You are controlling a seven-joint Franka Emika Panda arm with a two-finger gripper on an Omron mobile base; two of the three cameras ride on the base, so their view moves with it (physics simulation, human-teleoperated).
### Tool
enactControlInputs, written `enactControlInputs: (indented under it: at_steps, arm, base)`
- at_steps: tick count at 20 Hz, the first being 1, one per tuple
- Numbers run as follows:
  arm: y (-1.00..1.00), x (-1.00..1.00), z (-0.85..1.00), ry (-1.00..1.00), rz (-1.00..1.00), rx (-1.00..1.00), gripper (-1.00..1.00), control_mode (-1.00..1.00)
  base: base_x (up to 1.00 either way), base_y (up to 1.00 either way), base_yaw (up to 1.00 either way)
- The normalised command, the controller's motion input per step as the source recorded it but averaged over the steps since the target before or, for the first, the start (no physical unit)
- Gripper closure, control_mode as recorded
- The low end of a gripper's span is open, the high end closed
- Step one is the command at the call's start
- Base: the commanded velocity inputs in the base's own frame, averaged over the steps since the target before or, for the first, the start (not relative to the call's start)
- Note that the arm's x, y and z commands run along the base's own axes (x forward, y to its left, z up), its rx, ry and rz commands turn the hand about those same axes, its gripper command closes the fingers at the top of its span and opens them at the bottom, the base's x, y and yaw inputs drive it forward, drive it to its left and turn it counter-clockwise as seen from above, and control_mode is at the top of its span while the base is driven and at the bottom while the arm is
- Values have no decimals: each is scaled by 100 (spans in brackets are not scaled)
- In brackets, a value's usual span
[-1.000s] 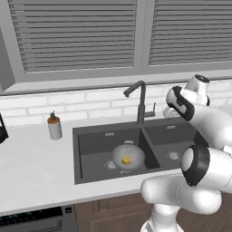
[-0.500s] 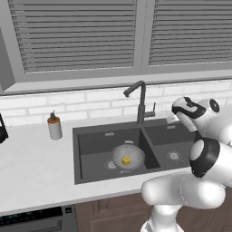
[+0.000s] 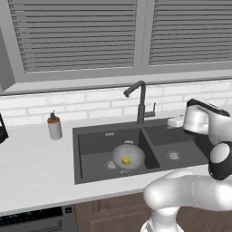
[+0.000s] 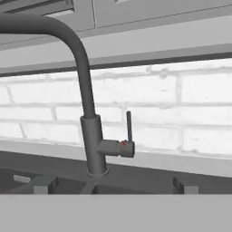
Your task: Put the colander in the sink, put the kiwi in the colander, and turn on the sink faucet and pour water over the colander.
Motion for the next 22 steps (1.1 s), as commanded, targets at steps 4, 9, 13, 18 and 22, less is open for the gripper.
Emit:
enactControlInputs:
  at_steps: [4, 9, 13, 18, 22]
  arm:
    - [0, 34, 0, -10, 0, 11, -100, -100]
    - [0, 32, 0, -2, 0, 6, -100, -100]
    - [0, 42, 0, 0, 0, 6, -100, -100]
    - [-17, 30, 0, 0, 0, 7, -100, -100]
    - [-27, 28, 0, 0, 0, 4, -100, -100]
  base:
    - [0, 0, 0]
    - [0, 0, 0]
    - [0, 0, 0]
    - [0, 0, 0]
    - [0, 0, 0]
